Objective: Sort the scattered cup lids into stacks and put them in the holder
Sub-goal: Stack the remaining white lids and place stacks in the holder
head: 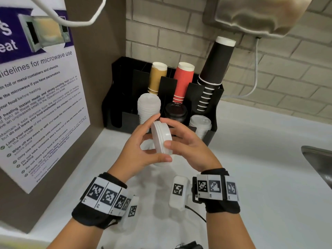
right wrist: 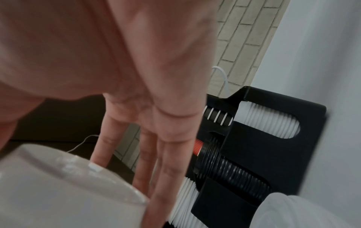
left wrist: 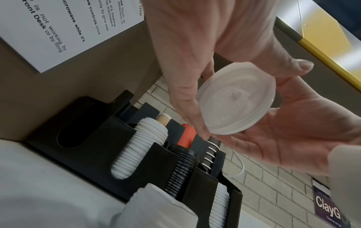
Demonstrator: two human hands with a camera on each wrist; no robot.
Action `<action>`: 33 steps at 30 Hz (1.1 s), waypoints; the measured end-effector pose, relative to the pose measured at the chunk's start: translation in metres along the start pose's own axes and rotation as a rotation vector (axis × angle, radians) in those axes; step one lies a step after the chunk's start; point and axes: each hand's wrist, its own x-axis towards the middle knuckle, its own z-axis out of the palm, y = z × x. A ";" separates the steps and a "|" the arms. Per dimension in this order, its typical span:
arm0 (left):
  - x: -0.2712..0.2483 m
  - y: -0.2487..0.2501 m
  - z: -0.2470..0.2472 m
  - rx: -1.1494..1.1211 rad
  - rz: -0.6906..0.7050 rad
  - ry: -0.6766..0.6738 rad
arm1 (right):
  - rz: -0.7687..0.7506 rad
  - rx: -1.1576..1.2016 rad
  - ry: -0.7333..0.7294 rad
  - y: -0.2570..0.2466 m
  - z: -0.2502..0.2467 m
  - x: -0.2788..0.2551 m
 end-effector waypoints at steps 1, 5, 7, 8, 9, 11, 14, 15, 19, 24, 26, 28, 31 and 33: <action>0.000 0.000 0.000 -0.005 -0.003 -0.002 | -0.003 0.004 0.001 0.000 0.000 0.000; -0.001 -0.001 0.001 -0.019 -0.007 0.006 | -0.008 -0.009 0.008 0.003 -0.001 0.001; -0.002 -0.003 0.001 -0.014 -0.020 0.008 | -0.022 -0.018 0.030 0.005 0.000 0.002; -0.002 -0.003 0.001 -0.010 -0.026 0.007 | -0.027 -0.017 0.039 0.006 0.001 0.002; -0.002 -0.004 0.002 -0.005 -0.029 0.006 | -0.030 -0.013 0.046 0.007 0.001 0.001; -0.003 -0.005 0.003 0.005 -0.022 0.006 | -0.038 -0.006 0.051 0.009 0.002 0.001; -0.002 -0.008 0.004 0.010 -0.011 0.001 | -0.053 -0.011 0.049 0.010 0.002 0.001; -0.001 -0.008 0.004 0.018 -0.009 -0.006 | -0.059 -0.019 0.054 0.009 0.000 0.001; 0.000 -0.012 -0.005 0.056 -0.034 0.045 | -0.164 -0.168 0.263 -0.002 -0.033 0.009; -0.004 -0.012 -0.023 0.132 -0.046 0.200 | -0.153 -0.515 0.422 -0.016 -0.115 0.040; -0.006 -0.011 -0.027 0.151 -0.052 0.232 | -0.043 -0.686 0.348 -0.012 -0.140 0.055; -0.008 -0.009 -0.029 0.158 -0.057 0.248 | 0.055 -0.814 0.262 -0.007 -0.154 0.068; -0.009 -0.007 -0.029 0.160 -0.067 0.261 | 0.125 -0.941 0.138 0.000 -0.162 0.083; -0.009 -0.006 -0.030 0.167 -0.071 0.269 | 0.148 -0.988 0.086 0.002 -0.163 0.089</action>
